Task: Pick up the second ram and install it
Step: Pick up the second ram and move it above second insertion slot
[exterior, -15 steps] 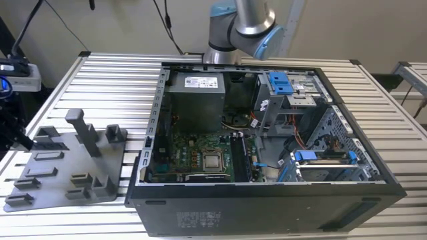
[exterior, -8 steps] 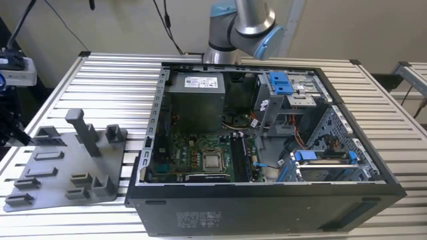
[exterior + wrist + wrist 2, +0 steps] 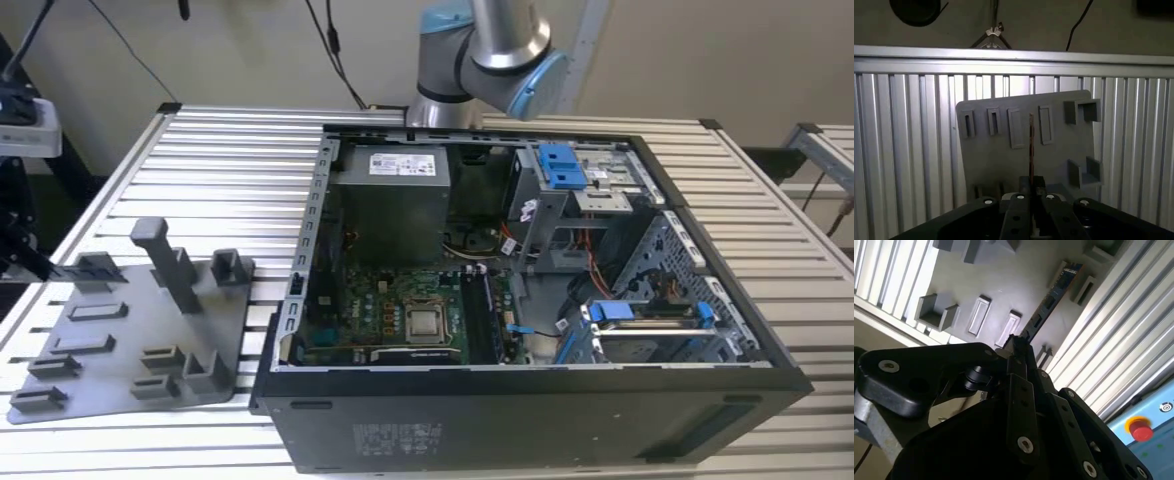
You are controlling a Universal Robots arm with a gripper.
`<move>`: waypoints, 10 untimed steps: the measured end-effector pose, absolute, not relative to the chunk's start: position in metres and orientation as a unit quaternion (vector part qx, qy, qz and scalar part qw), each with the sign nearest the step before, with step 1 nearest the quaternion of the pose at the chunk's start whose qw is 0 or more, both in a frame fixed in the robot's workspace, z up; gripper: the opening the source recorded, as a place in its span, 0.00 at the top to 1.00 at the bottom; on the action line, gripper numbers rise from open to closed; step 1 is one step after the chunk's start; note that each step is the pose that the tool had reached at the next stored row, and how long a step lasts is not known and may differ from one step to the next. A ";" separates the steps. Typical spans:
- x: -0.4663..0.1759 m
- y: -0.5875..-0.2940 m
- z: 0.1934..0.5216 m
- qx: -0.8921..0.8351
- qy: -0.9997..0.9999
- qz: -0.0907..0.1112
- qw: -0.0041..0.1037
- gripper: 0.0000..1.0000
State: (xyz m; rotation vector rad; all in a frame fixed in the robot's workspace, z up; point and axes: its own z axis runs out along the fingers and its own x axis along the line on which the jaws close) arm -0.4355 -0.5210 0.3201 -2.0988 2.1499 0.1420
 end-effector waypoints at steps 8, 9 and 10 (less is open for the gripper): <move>-0.435 -0.521 0.334 -0.695 0.715 0.047 0.067 0.85; -0.435 -0.521 0.336 -0.695 0.715 0.047 0.067 0.85; -0.435 -0.521 0.337 -0.694 0.715 0.047 0.067 0.85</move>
